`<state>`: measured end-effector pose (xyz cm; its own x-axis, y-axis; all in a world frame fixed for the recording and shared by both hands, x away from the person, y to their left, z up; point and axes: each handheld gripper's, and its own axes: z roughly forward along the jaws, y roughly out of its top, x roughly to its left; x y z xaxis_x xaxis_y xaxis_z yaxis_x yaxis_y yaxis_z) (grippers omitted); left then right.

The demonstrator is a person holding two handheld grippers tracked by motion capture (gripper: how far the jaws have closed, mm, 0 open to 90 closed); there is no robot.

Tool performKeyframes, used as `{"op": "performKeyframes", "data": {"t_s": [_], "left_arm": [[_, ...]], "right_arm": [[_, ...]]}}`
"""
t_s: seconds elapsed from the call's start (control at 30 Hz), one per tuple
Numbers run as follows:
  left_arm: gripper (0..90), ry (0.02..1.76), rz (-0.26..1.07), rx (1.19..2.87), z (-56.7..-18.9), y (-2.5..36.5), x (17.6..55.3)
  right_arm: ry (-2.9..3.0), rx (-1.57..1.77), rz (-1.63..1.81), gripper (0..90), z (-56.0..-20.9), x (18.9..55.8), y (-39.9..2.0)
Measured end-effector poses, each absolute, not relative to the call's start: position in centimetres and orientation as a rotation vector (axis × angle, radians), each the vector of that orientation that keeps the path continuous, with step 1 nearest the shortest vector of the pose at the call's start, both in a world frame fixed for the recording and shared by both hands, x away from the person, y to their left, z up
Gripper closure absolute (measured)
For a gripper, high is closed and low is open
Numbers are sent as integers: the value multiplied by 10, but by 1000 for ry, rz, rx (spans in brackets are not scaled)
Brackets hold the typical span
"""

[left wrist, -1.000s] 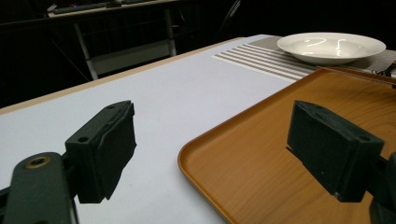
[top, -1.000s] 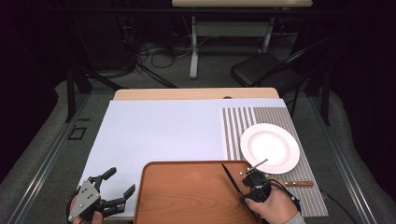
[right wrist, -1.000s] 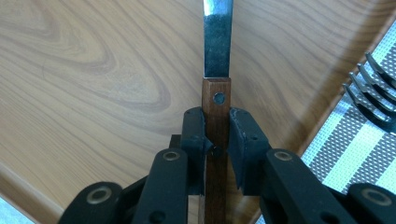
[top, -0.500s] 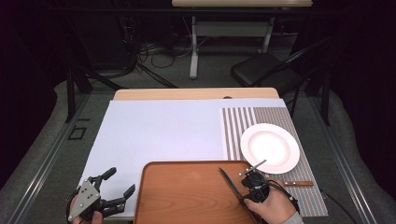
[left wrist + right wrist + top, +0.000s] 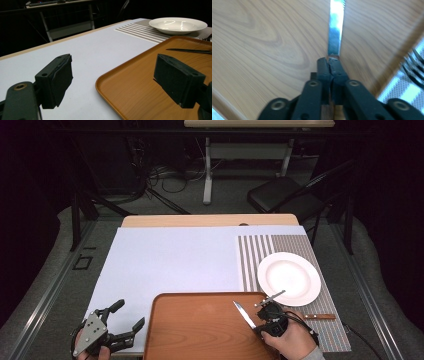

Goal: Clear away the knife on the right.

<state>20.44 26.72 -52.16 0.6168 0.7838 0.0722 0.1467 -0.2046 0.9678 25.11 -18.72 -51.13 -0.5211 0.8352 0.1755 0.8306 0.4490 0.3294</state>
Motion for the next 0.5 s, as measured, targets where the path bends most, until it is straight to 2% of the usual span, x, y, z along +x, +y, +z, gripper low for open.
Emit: {"op": "performKeyframes", "data": {"t_s": [0.07,0.1,0.13,0.17,0.23,0.3,0.33,0.5], "left_arm": [[152,767,700,1708,-521,267,204],[152,767,701,1708,-521,267,204],[152,768,701,1707,-521,267,204],[152,769,703,1707,-522,267,205],[152,772,700,1705,-522,267,205],[152,770,701,1706,-522,267,205],[152,769,702,1706,-522,267,205],[152,769,702,1705,-522,268,204]], "right_arm": [[2635,1487,687,900,-516,252,-185],[2725,1487,524,900,-507,254,-185],[2632,1478,730,900,-517,252,-182],[2638,1471,733,900,-517,253,-181],[2698,1469,613,900,-514,256,-180],[2649,1480,727,900,-522,257,-178],[2699,1476,637,900,-519,258,-179],[2704,1481,624,900,-524,260,-175]]}}
